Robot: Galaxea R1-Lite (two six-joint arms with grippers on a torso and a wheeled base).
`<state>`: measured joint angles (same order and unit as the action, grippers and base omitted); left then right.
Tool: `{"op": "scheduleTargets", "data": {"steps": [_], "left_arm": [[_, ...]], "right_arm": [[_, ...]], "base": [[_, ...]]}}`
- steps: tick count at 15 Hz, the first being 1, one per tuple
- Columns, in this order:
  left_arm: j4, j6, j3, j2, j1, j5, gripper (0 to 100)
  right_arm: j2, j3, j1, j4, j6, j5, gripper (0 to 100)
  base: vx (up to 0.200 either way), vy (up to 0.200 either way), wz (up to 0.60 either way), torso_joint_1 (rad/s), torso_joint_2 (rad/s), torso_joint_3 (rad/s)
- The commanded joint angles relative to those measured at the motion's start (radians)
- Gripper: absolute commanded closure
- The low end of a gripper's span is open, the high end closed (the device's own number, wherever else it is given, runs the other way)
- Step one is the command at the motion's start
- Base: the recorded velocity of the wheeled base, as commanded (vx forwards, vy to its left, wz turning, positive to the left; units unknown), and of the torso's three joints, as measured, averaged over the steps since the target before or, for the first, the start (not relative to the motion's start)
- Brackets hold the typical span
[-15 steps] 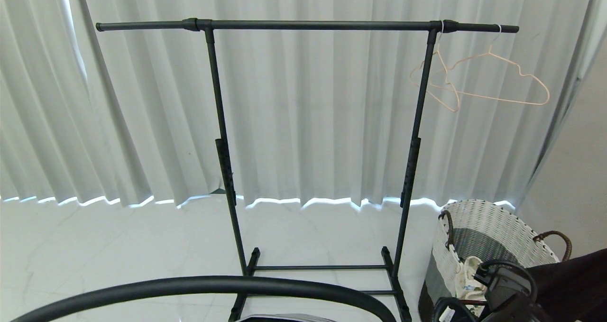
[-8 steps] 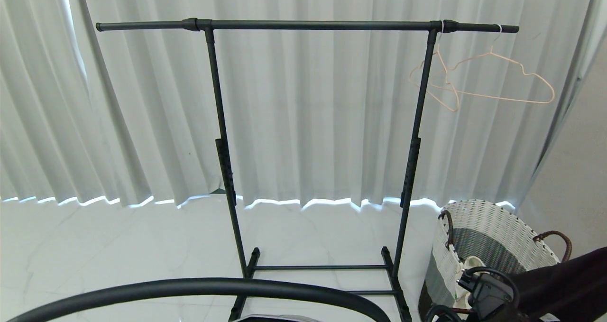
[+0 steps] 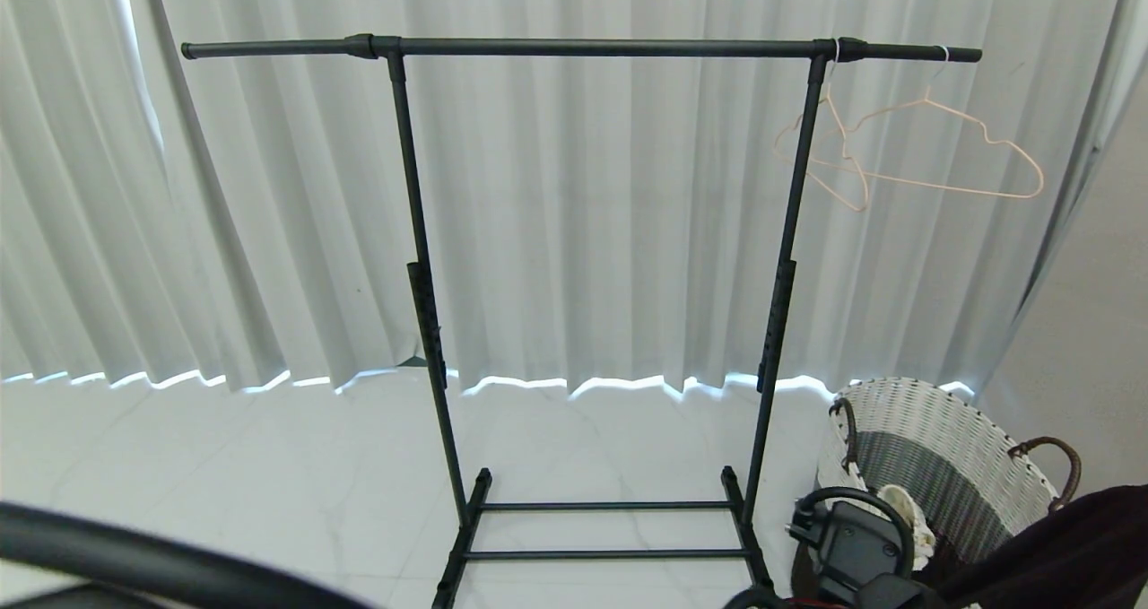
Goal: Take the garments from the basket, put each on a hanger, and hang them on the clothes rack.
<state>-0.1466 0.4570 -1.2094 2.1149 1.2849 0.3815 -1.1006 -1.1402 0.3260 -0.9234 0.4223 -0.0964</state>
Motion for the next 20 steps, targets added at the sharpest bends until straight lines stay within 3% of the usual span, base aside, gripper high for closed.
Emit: {"op": "scheduleTargets", "data": {"steps": [1,3,5,6,7,9,13,14,17,20], "left_arm": [[0.042,0.065,0.231,-0.325,0.024,-0.015,100],[0.182,0.12,0.292,-0.584,0.024,-0.088,100],[0.268,0.13,0.292,-0.713,0.019,-0.162,100],[0.309,0.13,0.304,-0.808,-0.018,-0.25,100],[0.34,0.117,0.314,-0.842,-0.07,-0.262,100],[0.423,0.02,0.315,-0.854,-0.193,-0.231,100],[0.423,-0.284,0.3,-0.839,-0.354,-0.102,100],[0.421,-0.299,0.289,-0.839,-0.368,-0.101,100],[0.41,-0.388,0.102,-0.777,-0.476,-0.11,100],[0.409,-0.477,-0.042,-0.702,-0.51,-0.167,100]], "right_arm": [[-0.018,0.005,0.024,0.008,0.001,-0.011,100],[-0.047,-0.006,0.076,0.029,0.001,-0.037,100],[-0.07,-0.009,0.107,0.055,0.001,-0.051,100],[-0.094,-0.009,0.134,0.109,0.0,-0.054,100],[-0.108,-0.013,0.157,0.138,0.0,-0.052,100],[-0.136,-0.044,0.199,0.152,-0.022,-0.051,100],[-0.148,-0.125,0.219,0.161,-0.082,-0.049,100],[-0.148,-0.138,0.219,0.161,-0.088,-0.049,100],[-0.206,-0.3,0.22,0.163,-0.169,-0.054,100],[-0.262,-0.451,0.22,0.161,-0.182,-0.055,100]], "base": [[0.0,0.0,0.0,0.0,0.0,0.0],[0.0,0.0,0.0,0.0,0.0,0.0],[0.0,0.0,0.0,0.0,0.0,0.0],[0.0,0.0,0.0,0.0,0.0,0.0],[0.0,0.0,0.0,0.0,0.0,0.0],[0.0,0.0,0.0,0.0,0.0,0.0],[0.0,0.0,0.0,0.0,0.0,0.0],[0.0,0.0,0.0,0.0,0.0,0.0],[0.0,0.0,0.0,0.0,0.0,0.0],[0.0,0.0,0.0,0.0,0.0,0.0]]}}
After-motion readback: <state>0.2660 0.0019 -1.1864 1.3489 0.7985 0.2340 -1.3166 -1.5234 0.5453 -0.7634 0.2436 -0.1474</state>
